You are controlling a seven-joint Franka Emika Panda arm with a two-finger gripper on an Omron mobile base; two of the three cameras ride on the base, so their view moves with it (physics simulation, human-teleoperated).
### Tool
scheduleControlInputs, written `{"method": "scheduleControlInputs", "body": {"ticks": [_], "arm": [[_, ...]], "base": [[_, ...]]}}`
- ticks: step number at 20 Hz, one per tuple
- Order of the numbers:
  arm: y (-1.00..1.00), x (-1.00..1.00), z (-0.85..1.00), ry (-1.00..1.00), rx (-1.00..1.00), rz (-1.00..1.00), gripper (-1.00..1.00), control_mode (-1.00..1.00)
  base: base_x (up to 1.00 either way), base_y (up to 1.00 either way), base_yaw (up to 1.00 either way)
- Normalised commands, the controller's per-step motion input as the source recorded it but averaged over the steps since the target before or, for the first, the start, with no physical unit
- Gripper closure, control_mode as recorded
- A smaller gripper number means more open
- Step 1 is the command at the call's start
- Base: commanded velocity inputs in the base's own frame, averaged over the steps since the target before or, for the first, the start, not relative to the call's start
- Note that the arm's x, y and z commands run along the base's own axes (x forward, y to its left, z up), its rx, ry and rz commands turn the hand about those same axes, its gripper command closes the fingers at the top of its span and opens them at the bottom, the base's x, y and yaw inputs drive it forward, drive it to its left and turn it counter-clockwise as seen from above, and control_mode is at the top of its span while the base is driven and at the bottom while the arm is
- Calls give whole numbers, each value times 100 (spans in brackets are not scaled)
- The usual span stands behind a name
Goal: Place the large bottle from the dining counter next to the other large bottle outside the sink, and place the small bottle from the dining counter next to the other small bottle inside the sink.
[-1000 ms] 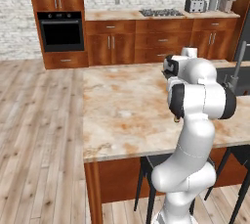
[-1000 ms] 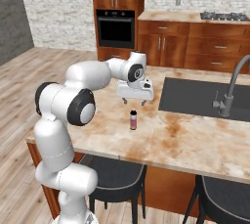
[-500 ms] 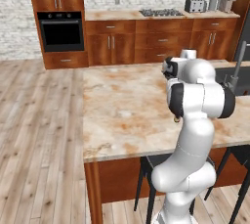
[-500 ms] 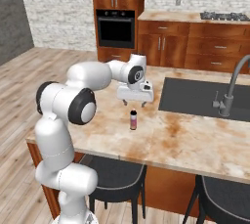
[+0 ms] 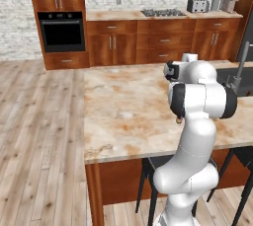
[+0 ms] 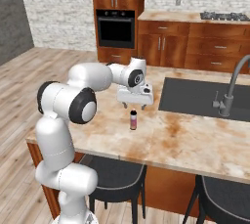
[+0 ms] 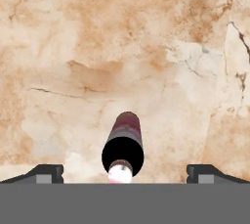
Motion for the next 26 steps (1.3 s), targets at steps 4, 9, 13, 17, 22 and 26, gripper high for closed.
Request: {"method": "scheduleControlInputs", "body": {"ticks": [4, 9, 13, 17, 22, 26], "arm": [[0, 0, -3, 0, 0, 0, -100, -100], [0, 3, -13, 0, 0, 0, -100, -100], [0, 8, -16, 0, 0, 0, -100, -100], [0, 5, -5, 0, 0, 0, -100, -100], [0, 0, 0, 0, 0, 0, -100, -100], [0, -2, 0, 0, 0, 0, -100, -100]], "base": [[0, 0, 0], [0, 0, 0], [0, 0, 0], [0, 0, 0], [0, 0, 0], [0, 0, 0]]}}
